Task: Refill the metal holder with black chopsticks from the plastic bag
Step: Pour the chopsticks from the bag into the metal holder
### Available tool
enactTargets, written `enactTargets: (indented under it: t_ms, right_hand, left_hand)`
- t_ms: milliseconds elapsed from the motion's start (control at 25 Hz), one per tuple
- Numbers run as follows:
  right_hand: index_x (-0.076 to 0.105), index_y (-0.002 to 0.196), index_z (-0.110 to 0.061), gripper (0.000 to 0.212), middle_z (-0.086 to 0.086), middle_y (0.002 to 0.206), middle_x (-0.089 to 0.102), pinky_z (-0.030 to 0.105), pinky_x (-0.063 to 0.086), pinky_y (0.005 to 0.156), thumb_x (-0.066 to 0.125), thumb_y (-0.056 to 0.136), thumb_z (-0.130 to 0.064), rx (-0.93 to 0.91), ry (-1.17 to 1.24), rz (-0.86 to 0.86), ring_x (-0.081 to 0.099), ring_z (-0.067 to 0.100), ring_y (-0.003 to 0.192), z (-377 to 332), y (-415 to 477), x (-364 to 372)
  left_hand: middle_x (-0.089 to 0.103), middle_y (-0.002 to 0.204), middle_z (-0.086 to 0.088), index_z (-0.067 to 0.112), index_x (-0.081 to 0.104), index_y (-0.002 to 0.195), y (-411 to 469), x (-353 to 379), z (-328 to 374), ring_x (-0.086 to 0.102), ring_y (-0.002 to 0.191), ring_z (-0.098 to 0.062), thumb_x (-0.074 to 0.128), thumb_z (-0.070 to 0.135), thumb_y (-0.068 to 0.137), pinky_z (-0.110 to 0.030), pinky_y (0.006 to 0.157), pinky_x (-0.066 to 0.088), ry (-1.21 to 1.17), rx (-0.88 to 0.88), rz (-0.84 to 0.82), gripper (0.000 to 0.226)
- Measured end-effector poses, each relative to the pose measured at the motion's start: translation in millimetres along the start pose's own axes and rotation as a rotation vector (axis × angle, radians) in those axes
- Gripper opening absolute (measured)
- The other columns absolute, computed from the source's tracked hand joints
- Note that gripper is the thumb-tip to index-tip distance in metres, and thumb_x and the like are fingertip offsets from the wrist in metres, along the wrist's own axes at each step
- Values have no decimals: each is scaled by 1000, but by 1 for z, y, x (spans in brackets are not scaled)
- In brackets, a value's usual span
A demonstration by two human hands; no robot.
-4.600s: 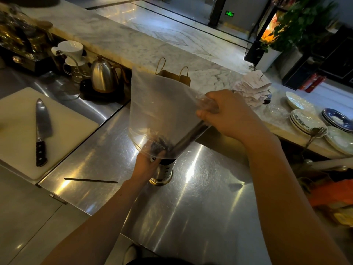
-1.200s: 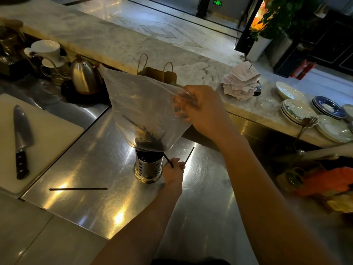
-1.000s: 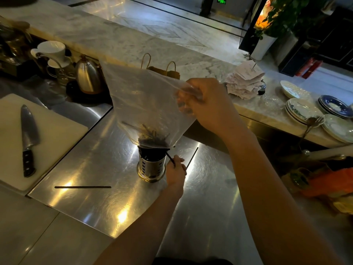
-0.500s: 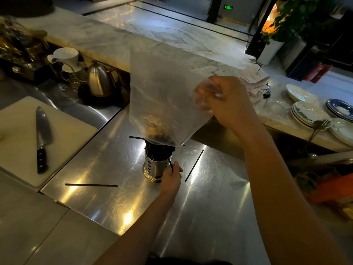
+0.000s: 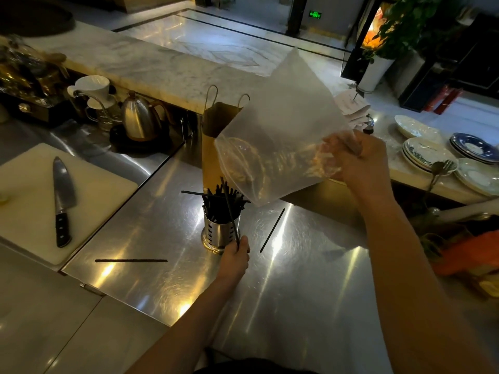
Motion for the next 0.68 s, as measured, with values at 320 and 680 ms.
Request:
enactTargets:
  t_ms: [320,680]
  right_hand:
    - [66,96,-12,8,5,94,72,31,61,69,61,93,-17,376,596,207,71,20,82,91,-28,-38]
    - [62,90,-5,10,7,87,64,26,59,61,54,95,-5,789,1141,497,70,15,64,245,-113,-32]
  left_hand:
    - [39,54,5,18,45,71,-2,-7,0,36,39,-2,41,30,103,-16,38,30,30,-18,26,34]
    - [37,53,5,20,43,71,-5,-10,-9,34,45,-8,42,39,101,-21,41,30,79,-62,31,36]
Point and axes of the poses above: each hand's wrist, its own y-axis towards the middle knuckle, its own x-axis out of the palm, z = x × y, the point moved 5 cm from there along y, towards the middle knuckle
